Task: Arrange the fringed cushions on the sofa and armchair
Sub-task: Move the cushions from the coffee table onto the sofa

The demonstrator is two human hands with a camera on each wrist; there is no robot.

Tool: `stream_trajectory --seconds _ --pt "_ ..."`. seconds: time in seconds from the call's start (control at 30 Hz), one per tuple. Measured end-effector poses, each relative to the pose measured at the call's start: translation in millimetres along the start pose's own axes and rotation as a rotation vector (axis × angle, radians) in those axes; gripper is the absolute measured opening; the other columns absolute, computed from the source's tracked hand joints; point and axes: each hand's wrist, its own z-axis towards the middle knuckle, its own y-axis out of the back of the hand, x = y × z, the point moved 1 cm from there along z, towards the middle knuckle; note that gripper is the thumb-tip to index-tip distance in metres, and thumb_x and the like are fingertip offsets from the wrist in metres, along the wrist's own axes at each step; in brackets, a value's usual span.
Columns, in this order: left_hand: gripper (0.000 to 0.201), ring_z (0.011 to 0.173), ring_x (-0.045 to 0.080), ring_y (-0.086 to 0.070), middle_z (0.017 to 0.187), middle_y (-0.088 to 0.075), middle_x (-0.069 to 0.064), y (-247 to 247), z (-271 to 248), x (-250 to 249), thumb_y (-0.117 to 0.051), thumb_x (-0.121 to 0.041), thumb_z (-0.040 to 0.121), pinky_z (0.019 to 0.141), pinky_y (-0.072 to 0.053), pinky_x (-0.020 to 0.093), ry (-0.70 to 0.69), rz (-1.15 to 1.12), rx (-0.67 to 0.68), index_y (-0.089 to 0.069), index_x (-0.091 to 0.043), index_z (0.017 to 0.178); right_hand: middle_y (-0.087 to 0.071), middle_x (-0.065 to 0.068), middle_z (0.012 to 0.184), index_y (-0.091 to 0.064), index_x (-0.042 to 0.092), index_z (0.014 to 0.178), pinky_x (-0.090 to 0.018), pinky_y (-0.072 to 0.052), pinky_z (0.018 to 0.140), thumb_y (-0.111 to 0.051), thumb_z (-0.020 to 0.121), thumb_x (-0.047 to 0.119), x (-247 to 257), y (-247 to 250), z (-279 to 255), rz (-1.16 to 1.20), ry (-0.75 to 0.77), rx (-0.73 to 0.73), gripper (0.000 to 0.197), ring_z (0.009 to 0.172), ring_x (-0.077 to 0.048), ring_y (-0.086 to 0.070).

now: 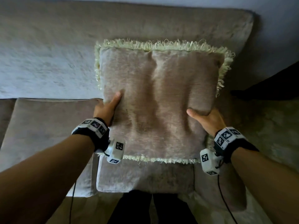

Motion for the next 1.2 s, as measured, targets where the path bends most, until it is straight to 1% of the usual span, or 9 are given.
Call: stream_trajectory --seconds 0.13,0.3,0.5,0.63,0.73,0.9,1.0,1.07,1.2 --pt "0.051 0.099 0.023 -0.071 0.105 -0.072 -0.003 -6 52 20 -0.083 -0.066 0.062 0.094 -0.057 0.046 0.008 -0.010 -0.002 -0.064 -0.028 0.091 -0.062 0.019 0.080 -0.062 0.028 0.083 0.001 -0.043 0.053 -0.082 0.084 0.018 -7 -32 32 0.002 -0.030 0.041 0.022 0.057 0.019 -0.061" --pt "0.056 0.100 0.018 -0.072 0.104 -0.076 -0.004 -25 100 43 -0.082 -0.068 0.057 0.096 -0.056 0.047 -0.080 -0.027 0.024 -0.069 -0.030 0.097 -0.056 0.024 0.089 -0.060 0.029 0.109 0.008 -0.035 0.056 -0.084 0.081 0.035 -26 -53 76 -0.084 -0.042 -0.003 0.037 0.076 0.014 -0.050" --pt "0.080 0.109 0.014 -0.070 0.118 -0.073 -0.001 -51 137 67 -0.083 -0.060 0.063 0.099 -0.055 0.044 -0.145 -0.061 0.037 -0.061 -0.019 0.128 -0.062 0.007 0.122 -0.059 0.019 0.137 -0.023 -0.038 0.093 -0.079 0.080 0.053 -53 -73 133 -0.158 -0.012 -0.038 0.069 0.115 -0.012 -0.056" --pt "0.064 0.104 -0.001 -0.067 0.115 -0.071 -0.010 -62 149 70 -0.079 -0.052 0.074 0.096 -0.052 0.029 -0.178 -0.024 0.026 -0.058 -0.023 0.128 -0.051 0.015 0.123 -0.046 0.020 0.147 -0.015 -0.033 0.097 -0.075 0.085 0.051 -61 -82 153 -0.137 0.016 0.007 0.075 0.115 -0.003 -0.045" --pt "0.064 0.107 -0.001 -0.064 0.119 -0.068 -0.010 -64 147 70 -0.078 -0.050 0.078 0.094 -0.049 0.025 -0.164 -0.003 0.023 -0.055 -0.024 0.131 -0.057 0.015 0.120 -0.054 0.026 0.126 0.003 -0.035 0.083 -0.078 0.082 0.051 -60 -82 155 -0.139 0.001 0.020 0.056 0.114 -0.003 -0.052" --pt "0.088 0.107 0.020 -0.067 0.121 -0.066 0.008 -56 129 48 -0.083 -0.056 0.060 0.096 -0.054 0.040 -0.066 -0.061 -0.053 -0.052 -0.010 0.128 -0.068 0.003 0.119 -0.069 0.030 0.105 -0.016 -0.042 0.086 -0.080 0.081 0.052 -33 -70 136 -0.170 -0.009 -0.060 0.034 0.121 -0.020 -0.062" --pt "0.097 0.111 0.029 -0.065 0.127 -0.062 0.013 -54 129 32 -0.082 -0.056 0.052 0.096 -0.055 0.047 -0.042 -0.032 -0.096 -0.050 -0.008 0.130 -0.062 -0.012 0.138 -0.060 0.007 0.132 -0.028 -0.043 0.089 -0.073 0.079 0.068 -7 -68 131 -0.201 -0.112 -0.182 0.082 0.129 -0.032 -0.057" --pt "0.087 0.111 0.026 -0.062 0.124 -0.061 0.008 -44 118 23 -0.073 -0.057 0.057 0.096 -0.052 0.045 -0.057 0.048 -0.101 -0.052 -0.012 0.129 -0.058 -0.014 0.141 -0.052 0.003 0.138 -0.034 -0.046 0.095 -0.070 0.075 0.075 9 -67 124 -0.223 -0.156 -0.246 0.098 0.131 -0.035 -0.055" --pt "0.056 0.110 0.022 -0.059 0.125 -0.062 0.002 -14 94 13 -0.068 -0.045 0.084 0.099 -0.047 0.039 -0.070 0.200 -0.035 -0.057 -0.016 0.131 -0.065 -0.014 0.130 -0.062 0.004 0.127 -0.036 -0.047 0.092 -0.066 0.078 0.075 36 -65 102 -0.331 -0.112 -0.219 0.086 0.124 -0.035 -0.060"
